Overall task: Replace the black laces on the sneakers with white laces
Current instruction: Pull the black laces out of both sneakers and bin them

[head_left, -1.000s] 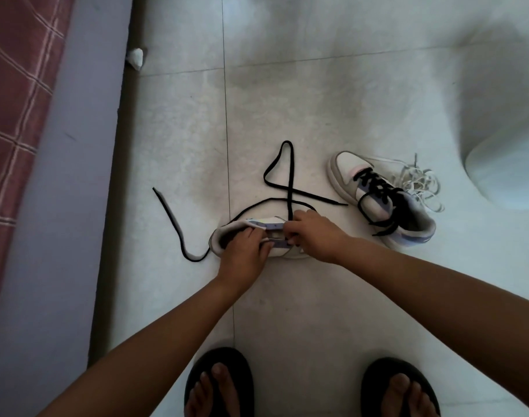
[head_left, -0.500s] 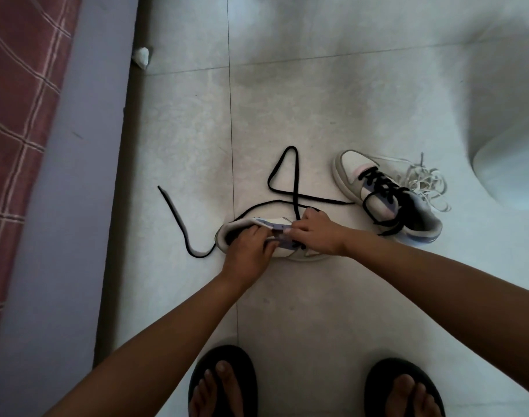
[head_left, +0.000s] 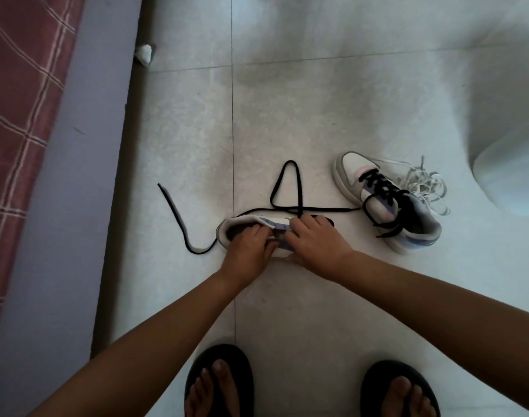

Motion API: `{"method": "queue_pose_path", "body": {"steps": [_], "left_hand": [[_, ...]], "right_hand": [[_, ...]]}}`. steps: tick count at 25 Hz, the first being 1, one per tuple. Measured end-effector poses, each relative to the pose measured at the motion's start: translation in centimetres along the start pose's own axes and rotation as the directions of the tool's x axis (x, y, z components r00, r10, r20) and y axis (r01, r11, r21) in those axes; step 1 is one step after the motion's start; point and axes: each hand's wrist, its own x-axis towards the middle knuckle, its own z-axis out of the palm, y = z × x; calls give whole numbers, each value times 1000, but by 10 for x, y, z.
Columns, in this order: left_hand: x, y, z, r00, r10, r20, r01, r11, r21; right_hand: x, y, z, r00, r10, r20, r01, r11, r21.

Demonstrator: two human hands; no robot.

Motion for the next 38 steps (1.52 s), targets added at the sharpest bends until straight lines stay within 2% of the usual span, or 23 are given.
{"method": "queue_pose_path", "body": {"steps": [2,3,4,6,9,11,15,18,20,22,26,27,29,31,33,35,36,38], "left_hand": [[0,1,-1,1000,-5,1,5,1000,-8],[0,1,-1,1000,-9,2,9,1000,-5],[0,1,-1,1000,-15,4,15,1000,2],[2,0,-2,999,-42,0,42,999,20],[4,1,-3,997,-75,-12,75,996,52],[3,2,-1,998,-65,-5,66,996,57],[5,4,1,994,-107,-28,106,993,-49],[5,7,1,987,-144,-65,136,983,-122],[4,8,2,984,-164,-73,151,977,-152],[3,9,3,980,-179,-83,164,973,-162],[3,10,3,974,-192,-119,177,977,-122],[4,10,2,974,-194,-116,180,976,-120],[3,11,1,978,-185,-100,174,978,-111],[-1,13,3,979,-182,-95,174,981,-86],[-3,17,7,974,-200,-106,191,977,-90],[-5,18,11,969,-213,-128,199,974,-112],[-5,18,11,966,-222,-133,206,971,-125],[-5,21,12,955,-262,-137,240,958,-159]], "right_hand": [[4,-5,-5,998,-48,-44,41,990,-137],[5,-8,-8,999,-36,-19,32,988,-148],[5,-9,-8,1000,-1,-7,0,992,-126],[-1,-8,-2,996,55,68,-57,998,24],[-24,8,-4,988,-76,137,64,994,86],[-33,18,-10,985,-72,156,75,997,-12],[-19,-1,-16,987,48,155,-27,990,-136],[3,-14,-21,994,39,106,-12,970,-244],[10,-15,-25,994,34,104,-6,966,-257],[15,-16,-16,979,57,197,-16,978,-206],[6,-23,-13,953,12,303,26,992,-121],[0,-23,-10,920,-25,390,63,994,-85],[-14,-20,-11,810,-106,577,137,990,-10],[-16,-12,-14,734,-68,676,63,997,32],[-6,-3,-17,773,74,630,-156,985,75],[5,-1,-14,836,242,492,-350,926,140],[10,-3,-14,851,284,441,-379,915,142],[17,-11,-10,870,264,417,-328,940,91]]}}
